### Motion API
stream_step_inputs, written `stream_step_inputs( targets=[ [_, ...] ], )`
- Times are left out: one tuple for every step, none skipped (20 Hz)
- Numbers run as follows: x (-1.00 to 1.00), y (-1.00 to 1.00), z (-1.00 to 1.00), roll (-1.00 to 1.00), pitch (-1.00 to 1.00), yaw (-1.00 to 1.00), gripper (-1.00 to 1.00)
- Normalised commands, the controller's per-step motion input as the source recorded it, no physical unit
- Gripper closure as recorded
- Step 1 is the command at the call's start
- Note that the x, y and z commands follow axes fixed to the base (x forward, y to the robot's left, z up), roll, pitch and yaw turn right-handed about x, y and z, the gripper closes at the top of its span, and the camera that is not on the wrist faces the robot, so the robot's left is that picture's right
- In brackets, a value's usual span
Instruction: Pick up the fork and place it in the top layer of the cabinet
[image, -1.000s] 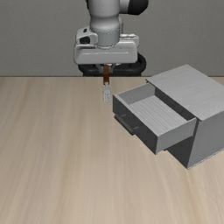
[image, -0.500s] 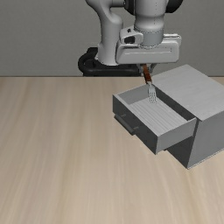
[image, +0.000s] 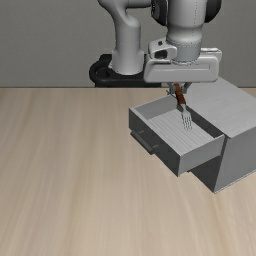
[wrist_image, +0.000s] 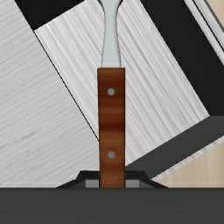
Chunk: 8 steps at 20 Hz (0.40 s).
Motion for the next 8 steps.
stream_step_inputs(
  targets=[
    [0.0,0.0,0.0,0.0,0.0,0.0,-1.0],
    [0.0,0.0,0.0,0.0,0.0,0.0,-1.0],
    [0.0,0.0,0.0,0.0,0.0,0.0,-1.0],
    [0.0,0.0,0.0,0.0,0.0,0.0,-1.0],
    [0.0,0.0,0.0,0.0,0.0,0.0,-1.0],
    [0.0,0.0,0.0,0.0,0.0,0.0,-1.0],
    [0.0,0.0,0.0,0.0,0.0,0.0,-1.0],
    [0.0,0.0,0.0,0.0,0.0,0.0,-1.0]
  ],
)
